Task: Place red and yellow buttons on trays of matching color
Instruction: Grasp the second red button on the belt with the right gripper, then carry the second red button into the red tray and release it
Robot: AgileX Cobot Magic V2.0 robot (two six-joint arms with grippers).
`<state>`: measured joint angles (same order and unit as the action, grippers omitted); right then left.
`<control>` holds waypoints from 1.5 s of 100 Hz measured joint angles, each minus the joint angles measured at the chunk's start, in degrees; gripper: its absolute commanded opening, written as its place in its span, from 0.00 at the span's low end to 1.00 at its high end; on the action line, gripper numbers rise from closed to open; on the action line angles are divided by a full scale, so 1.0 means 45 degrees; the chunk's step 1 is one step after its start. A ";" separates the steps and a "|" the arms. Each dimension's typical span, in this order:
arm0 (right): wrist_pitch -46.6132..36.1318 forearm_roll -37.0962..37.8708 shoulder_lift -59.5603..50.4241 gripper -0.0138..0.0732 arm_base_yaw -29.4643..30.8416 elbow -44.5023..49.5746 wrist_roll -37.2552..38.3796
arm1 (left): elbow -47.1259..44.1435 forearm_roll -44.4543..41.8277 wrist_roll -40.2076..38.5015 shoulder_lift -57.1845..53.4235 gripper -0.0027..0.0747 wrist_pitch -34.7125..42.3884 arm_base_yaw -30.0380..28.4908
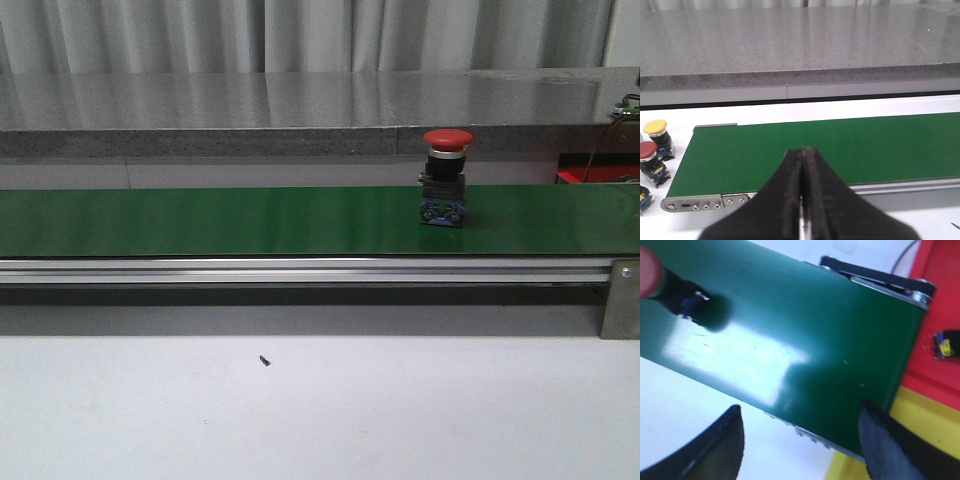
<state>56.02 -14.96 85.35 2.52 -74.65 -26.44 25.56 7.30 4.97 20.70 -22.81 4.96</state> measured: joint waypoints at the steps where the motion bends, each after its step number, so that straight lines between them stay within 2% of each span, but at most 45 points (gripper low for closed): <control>1: -0.0040 -0.0006 0.0002 0.73 -0.0063 0.0000 0.0000 | 0.0000 0.0000 0.0000 0.0000 0.01 0.0000 0.0000; 24: -0.1156 -0.0056 0.0607 0.84 -0.1646 0.0000 -0.0009 | 0.0000 0.0000 0.0000 0.0000 0.01 0.0000 0.0000; 41: -0.1589 -0.0056 0.1270 0.84 -0.2334 0.0000 -0.0030 | 0.0000 0.0000 0.0000 0.0000 0.01 0.0000 0.0000; 72: -0.2808 -0.0084 0.2388 0.83 -0.2671 0.0000 -0.0030 | 0.0000 0.0000 0.0000 0.0000 0.01 0.0000 0.0000; 95: -0.2929 -0.0084 0.3296 0.82 -0.2671 -0.0195 -0.0030 | 0.0000 0.0000 0.0000 0.0000 0.01 0.0000 0.0000; 102: -0.3010 -0.0084 0.3422 0.75 -0.2671 -0.0273 -0.0030 | 0.0000 0.0000 0.0000 0.0000 0.01 0.0000 0.0000; 117: -0.2922 -0.0084 0.3543 0.43 -0.2671 -0.0334 -0.0030 | 0.0000 0.0000 0.0000 0.0000 0.01 0.0000 0.0000; 124: -0.2742 -0.0084 0.3543 0.32 -0.2641 -0.0334 0.0023 | 0.0000 0.0000 0.0000 0.0000 0.01 0.0000 0.0000; 130: -0.2590 -0.0084 0.3543 0.29 -0.2591 -0.0358 0.0048 | 0.0000 0.0000 0.0000 0.0000 0.01 0.0000 0.0000; 150: -0.1571 -0.0084 0.3543 0.29 -0.2183 -0.0932 0.0303 | 0.0000 0.0000 0.0000 0.0000 0.01 0.0000 0.0000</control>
<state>48.95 -15.33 101.29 -7.30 -78.84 -25.08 25.56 7.30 4.97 20.70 -22.81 4.96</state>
